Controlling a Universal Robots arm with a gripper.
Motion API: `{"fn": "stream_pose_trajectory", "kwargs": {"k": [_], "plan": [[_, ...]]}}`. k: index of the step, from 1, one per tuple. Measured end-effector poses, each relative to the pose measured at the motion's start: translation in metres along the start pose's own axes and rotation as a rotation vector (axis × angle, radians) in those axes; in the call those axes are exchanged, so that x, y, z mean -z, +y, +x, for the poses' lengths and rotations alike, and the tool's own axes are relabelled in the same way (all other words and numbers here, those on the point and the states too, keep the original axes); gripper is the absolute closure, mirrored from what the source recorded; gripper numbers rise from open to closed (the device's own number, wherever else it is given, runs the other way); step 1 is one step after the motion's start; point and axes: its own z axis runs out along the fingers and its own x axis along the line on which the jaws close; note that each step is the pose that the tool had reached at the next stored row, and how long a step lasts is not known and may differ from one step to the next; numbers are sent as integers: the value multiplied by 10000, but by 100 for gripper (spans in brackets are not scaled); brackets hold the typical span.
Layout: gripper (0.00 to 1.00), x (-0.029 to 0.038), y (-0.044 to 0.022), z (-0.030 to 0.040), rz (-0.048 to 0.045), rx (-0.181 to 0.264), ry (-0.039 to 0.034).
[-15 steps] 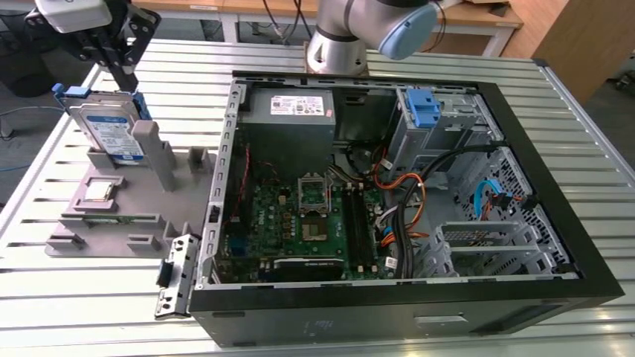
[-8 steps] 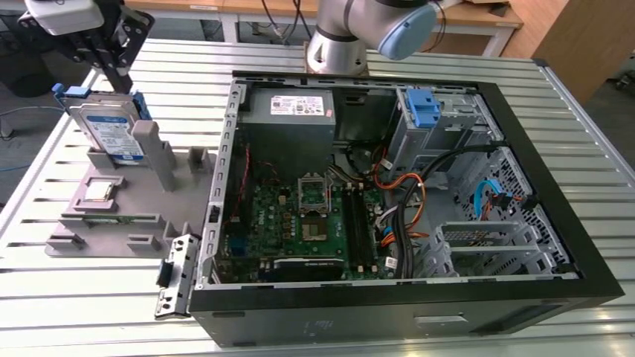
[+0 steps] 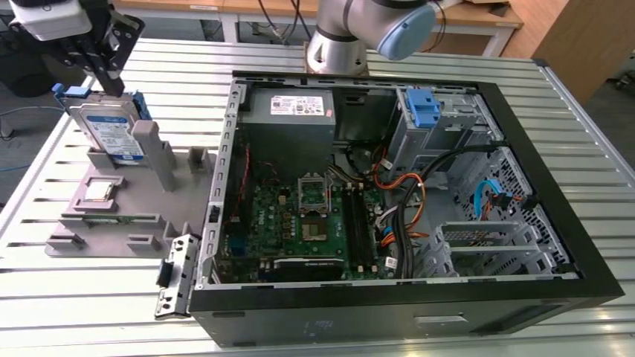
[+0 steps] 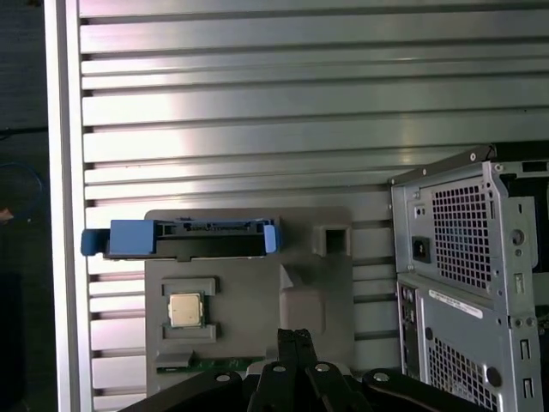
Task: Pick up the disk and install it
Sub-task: 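Reach for the disk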
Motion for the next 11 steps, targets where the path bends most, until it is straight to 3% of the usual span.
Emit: {"fn": "stream_pose_trajectory", "kwargs": {"k": [11], "plan": [[90,-84,-13,125,0,0,0]]}}
